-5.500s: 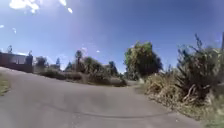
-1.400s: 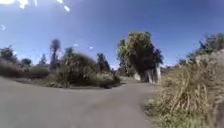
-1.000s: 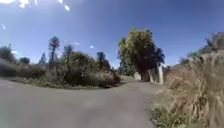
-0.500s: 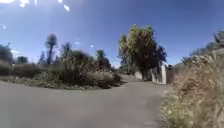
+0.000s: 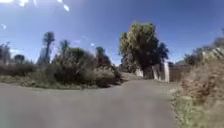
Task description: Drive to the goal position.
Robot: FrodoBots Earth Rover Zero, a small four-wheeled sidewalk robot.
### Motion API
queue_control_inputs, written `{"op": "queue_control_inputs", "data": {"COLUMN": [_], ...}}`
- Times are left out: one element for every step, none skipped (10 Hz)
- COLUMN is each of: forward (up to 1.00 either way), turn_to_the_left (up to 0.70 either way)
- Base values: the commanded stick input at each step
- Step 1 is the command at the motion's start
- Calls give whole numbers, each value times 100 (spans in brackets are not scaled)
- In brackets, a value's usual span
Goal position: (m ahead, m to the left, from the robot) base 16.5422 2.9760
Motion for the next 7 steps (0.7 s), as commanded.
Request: {"op": "queue_control_inputs", "data": {"forward": [100,100,100,100,100,100,100], "turn_to_the_left": [-37,-30,-24,0,0,0,0]}}
